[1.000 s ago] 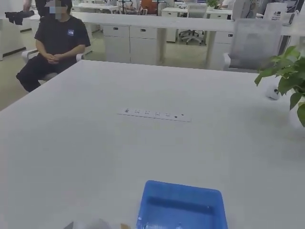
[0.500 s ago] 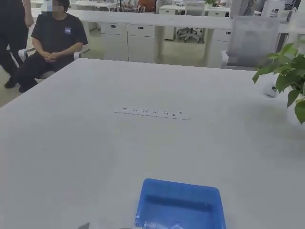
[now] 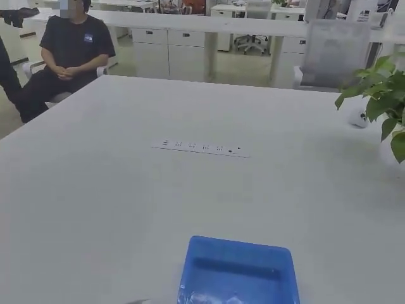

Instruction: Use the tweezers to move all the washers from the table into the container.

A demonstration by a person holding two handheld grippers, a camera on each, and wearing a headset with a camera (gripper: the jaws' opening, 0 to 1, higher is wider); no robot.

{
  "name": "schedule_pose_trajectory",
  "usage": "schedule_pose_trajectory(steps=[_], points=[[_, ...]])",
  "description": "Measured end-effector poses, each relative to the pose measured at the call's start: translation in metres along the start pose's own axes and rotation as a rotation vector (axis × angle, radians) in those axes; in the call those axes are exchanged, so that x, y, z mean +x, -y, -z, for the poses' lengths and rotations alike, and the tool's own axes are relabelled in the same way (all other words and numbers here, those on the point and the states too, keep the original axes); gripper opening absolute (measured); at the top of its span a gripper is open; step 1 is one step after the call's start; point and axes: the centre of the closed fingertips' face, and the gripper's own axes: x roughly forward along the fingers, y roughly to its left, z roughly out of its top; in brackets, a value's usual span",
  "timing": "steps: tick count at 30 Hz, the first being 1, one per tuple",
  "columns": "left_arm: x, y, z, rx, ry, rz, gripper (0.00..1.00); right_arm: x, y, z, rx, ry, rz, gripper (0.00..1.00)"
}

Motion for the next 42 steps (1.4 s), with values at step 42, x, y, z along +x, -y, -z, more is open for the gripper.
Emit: schedule_pose_trajectory(steps=[42], points=[[-0.073,0.01,-0.074,0.04,0.223,0.025,0.0,0.002,-0.019,-0.017,-0.12,0.059,-0.087,0.12]])
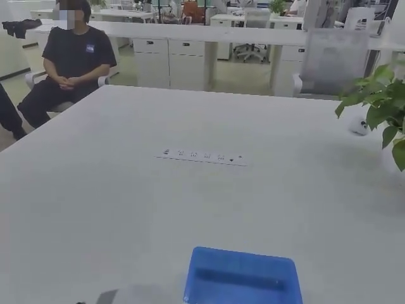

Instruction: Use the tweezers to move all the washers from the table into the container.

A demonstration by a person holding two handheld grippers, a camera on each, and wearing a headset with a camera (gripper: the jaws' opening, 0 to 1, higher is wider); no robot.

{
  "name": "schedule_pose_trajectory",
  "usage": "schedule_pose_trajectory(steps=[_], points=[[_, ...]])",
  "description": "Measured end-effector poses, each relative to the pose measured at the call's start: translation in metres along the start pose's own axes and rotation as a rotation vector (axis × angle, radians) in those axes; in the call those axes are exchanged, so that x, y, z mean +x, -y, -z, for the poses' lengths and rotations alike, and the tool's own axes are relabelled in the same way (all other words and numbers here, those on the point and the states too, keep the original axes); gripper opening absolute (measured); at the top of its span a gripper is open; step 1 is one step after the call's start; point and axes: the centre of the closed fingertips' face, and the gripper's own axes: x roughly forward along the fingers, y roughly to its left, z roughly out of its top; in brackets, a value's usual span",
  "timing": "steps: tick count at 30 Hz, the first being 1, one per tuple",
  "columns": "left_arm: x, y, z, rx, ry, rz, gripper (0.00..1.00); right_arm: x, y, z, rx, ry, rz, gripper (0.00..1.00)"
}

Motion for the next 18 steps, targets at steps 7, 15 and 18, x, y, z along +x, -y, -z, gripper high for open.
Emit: schedule_pose_trajectory(steps=[7,15,18], points=[[0.001,0.001,-0.011,-0.006,0.049,0.024,0.0,0.002,-0.002,-0.006,-0.002,0.018,-0.018,0.09],[0.002,-0.002,-0.014,-0.033,0.077,0.025,0.0,0.003,-0.001,-0.007,-0.019,0.014,-0.028,0.08],[0.002,-0.002,-0.014,-0.037,0.078,0.024,0.0,0.004,-0.002,-0.007,-0.018,0.009,-0.035,0.08]])
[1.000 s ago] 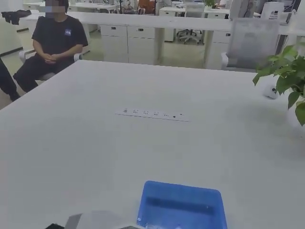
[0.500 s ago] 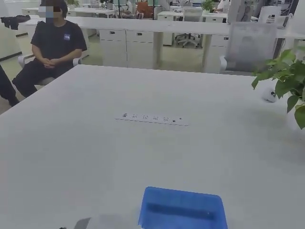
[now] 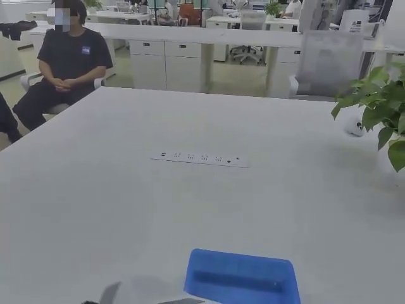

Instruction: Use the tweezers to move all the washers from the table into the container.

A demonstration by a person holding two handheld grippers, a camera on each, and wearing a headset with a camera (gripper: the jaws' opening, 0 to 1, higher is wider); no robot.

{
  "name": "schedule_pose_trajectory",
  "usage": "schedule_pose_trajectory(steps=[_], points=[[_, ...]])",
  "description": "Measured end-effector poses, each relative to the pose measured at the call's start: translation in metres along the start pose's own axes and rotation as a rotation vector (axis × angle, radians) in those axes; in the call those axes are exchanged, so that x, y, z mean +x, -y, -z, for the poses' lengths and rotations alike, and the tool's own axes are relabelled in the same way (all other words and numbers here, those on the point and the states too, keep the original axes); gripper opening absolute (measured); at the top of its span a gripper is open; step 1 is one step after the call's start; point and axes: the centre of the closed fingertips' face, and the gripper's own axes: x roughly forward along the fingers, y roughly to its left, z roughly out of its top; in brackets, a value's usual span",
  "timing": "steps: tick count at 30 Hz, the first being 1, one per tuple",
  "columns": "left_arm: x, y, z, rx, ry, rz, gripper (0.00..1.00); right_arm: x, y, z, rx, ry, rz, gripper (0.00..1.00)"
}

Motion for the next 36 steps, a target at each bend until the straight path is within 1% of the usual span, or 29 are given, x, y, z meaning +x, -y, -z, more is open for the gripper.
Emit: schedule_pose_trajectory(steps=[3,8,13,18,22,26,30,36], points=[[-0.002,0.0,0.0,0.004,-0.002,-0.006,0.0,0.001,0.0,-0.002,-0.002,-0.003,-0.001,0.07],[-0.008,-0.002,0.003,0.002,-0.014,-0.021,0.0,0.005,0.0,-0.011,-0.002,0.013,-0.005,0.07],[-0.018,-0.006,0.008,-0.018,-0.016,-0.043,0.0,0.009,0.004,-0.022,-0.018,0.029,-0.01,0.08],[-0.025,-0.013,0.014,-0.036,-0.02,-0.066,0.0,0.013,0.009,-0.031,-0.031,0.044,-0.011,0.08],[-0.027,-0.018,0.018,-0.041,-0.028,-0.079,0.0,0.018,0.016,-0.035,-0.025,0.055,-0.001,0.08],[-0.027,-0.022,0.02,-0.036,-0.042,-0.081,0.0,0.021,0.02,-0.038,-0.006,0.072,-0.005,0.09],[-0.028,-0.025,0.021,-0.035,-0.049,-0.08,0.0,0.025,0.02,-0.041,0.013,0.091,-0.017,0.09],[-0.029,-0.027,0.022,-0.031,-0.058,-0.075,0.0,0.028,0.019,-0.045,0.019,0.105,-0.026,0.09]])
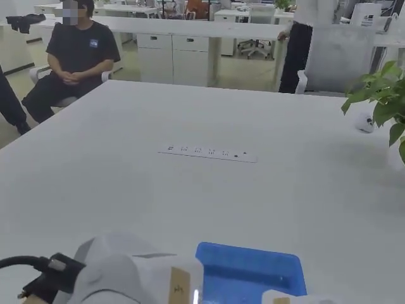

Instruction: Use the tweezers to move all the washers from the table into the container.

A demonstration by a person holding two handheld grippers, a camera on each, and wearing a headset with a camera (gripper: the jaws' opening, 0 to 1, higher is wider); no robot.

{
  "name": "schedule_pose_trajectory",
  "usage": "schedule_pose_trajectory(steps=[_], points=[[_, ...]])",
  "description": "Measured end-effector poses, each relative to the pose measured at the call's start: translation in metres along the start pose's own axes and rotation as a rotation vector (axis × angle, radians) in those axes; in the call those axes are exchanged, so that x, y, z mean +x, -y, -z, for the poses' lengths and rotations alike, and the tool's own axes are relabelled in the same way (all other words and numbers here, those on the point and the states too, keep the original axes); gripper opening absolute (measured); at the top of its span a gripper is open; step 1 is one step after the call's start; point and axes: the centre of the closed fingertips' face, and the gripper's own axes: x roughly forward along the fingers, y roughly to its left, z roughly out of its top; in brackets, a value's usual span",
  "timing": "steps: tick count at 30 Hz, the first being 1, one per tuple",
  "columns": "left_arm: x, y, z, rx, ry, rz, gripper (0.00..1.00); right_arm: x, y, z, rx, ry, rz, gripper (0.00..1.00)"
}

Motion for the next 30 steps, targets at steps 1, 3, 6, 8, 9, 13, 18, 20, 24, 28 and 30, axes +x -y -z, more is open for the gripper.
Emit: schedule_pose_trajectory(steps=[1,3,6,8,9,13,18,20,24,28,30], points=[[-0.0002,-0.0003,-0.0002,0.001,0.0,-0.001,0.0,0.0006,0.0006,-0.0009,-0.001,0.004,0.002,0.09],[-0.0003,-0.001,-0.0003,0.002,0.0,-0.002,0.0,0.0015,0.0015,-0.0017,-0.005,0.005,0.005,0.09],[-0.0005,-0.0011,-0.0009,0.002,-0.002,-0.001,0.0,0.0029,0.0023,-0.0023,-0.011,0.002,0.007,0.09],[-0.0015,-0.0007,-0.0025,0.007,-0.002,-0.002,0.0,0.0029,0.0017,-0.0042,-0.019,0.006,0.007,0.08],[-0.0024,-0.0008,-0.0037,0.01,-0.001,-0.003,0.0,0.0028,0.0014,-0.0053,-0.022,0.008,0.007,0.08],[-0.0038,-0.0014,-0.0053,0.012,0.0,-0.005,0.0,0.0037,0.0012,-0.0095,-0.025,0.02,0.005,0.08],[-0.0023,-0.002,-0.0024,0.007,-0.007,-0.003,0.0,0.0088,0.0013,-0.0091,-0.027,0.021,0.001,0.08],[-0.0019,-0.0024,-0.0027,-0.002,0.0,-0.002,0.0,0.0089,0.002,-0.0088,-0.021,0.024,0.001,0.08],[-0.0018,-0.0049,-0.0027,-0.004,0.002,-0.006,0.0,0.0077,0.0042,-0.0084,-0.021,0.018,0.012,0.08],[-0.0013,-0.0055,-0.0035,-0.002,0.003,-0.001,0.0,0.0076,0.0043,-0.0083,-0.013,0.022,0.013,0.08],[-0.002,-0.0058,-0.004,0.006,-0.002,0.0,0.0,0.0068,0.004,-0.0087,-0.013,0.023,0.015,0.08]])
